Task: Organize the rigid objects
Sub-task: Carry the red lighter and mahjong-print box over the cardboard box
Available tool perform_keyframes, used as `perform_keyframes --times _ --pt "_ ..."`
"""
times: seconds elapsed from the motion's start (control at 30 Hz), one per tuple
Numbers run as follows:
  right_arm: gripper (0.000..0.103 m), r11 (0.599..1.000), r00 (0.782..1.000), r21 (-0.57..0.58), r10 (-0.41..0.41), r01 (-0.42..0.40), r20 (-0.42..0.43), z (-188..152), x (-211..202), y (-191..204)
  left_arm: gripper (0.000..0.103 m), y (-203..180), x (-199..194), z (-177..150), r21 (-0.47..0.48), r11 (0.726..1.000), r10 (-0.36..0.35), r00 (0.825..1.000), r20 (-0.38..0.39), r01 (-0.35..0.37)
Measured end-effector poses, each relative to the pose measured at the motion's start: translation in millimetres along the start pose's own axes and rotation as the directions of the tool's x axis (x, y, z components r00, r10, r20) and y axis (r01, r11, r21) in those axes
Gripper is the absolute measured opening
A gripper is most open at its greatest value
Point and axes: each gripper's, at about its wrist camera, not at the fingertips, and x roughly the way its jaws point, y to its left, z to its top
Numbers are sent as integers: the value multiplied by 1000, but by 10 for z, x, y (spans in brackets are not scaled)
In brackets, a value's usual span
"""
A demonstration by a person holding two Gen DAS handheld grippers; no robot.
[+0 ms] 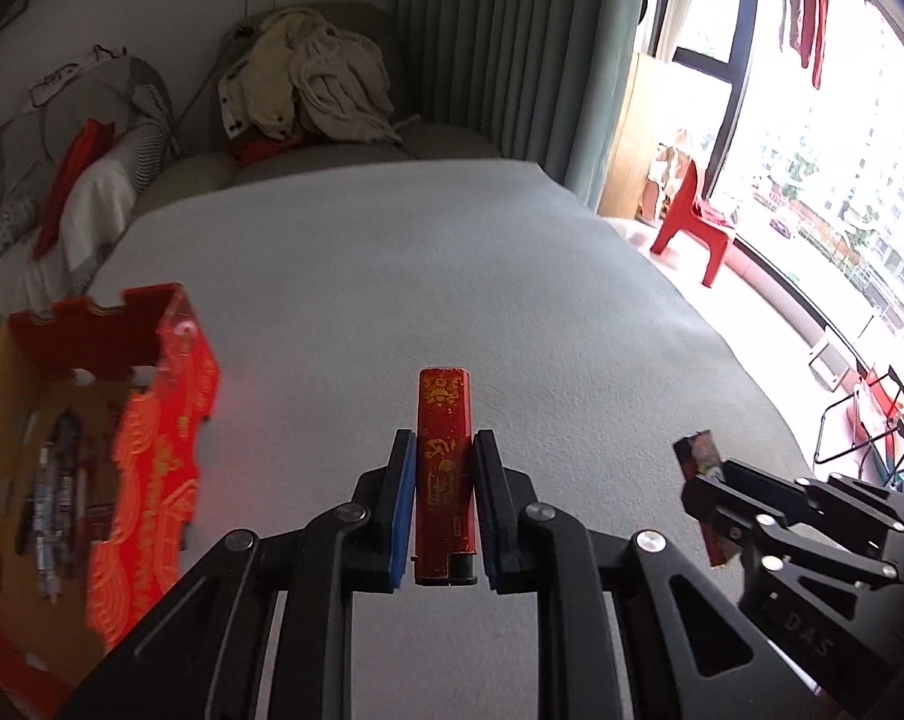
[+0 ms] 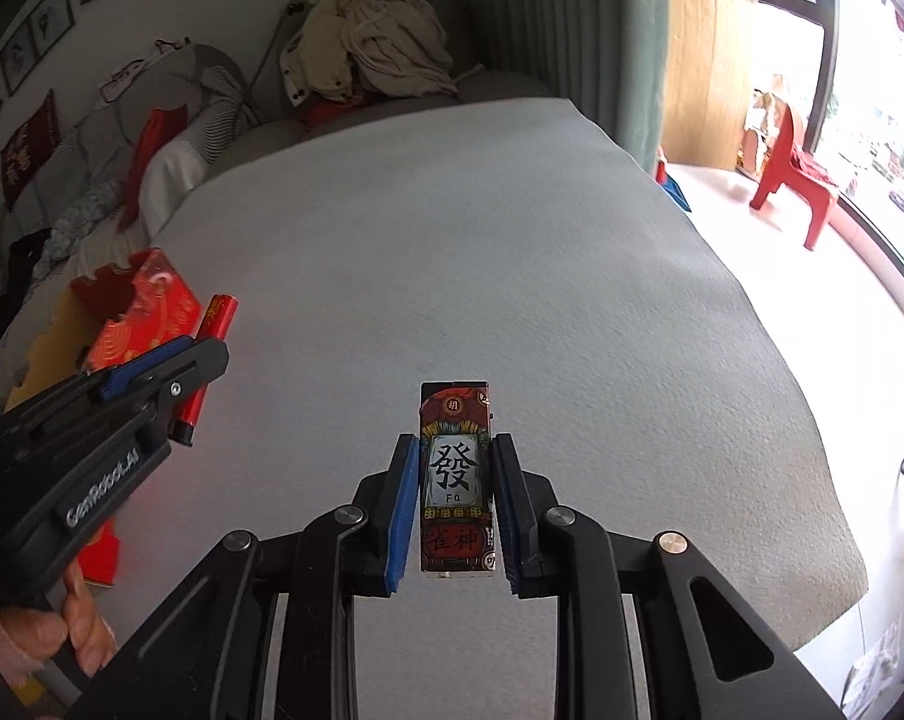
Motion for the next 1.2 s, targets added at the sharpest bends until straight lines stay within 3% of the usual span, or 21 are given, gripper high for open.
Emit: perform_keyframes --times 0.4,0.7,0.97,1.2 --pt "25 984 994 -170 64 -48 89 143 -298 1100 20 669 -744 -158 -96 994 61 992 107 -51" --pt "25 947 982 -295 163 -129 92 186 -303 2032 20 1493 -1138 -324 -219 966 171 976 137 -139" --pt "25 901 963 -363 268 -237 39 141 -173 2752 20 2247 -1374 -563 -309 917 295 950 104 -251" --pt "25 874 950 -386 310 -295 -26 104 44 3152 20 2671 -1327 -747 -347 886 344 938 44 -309"
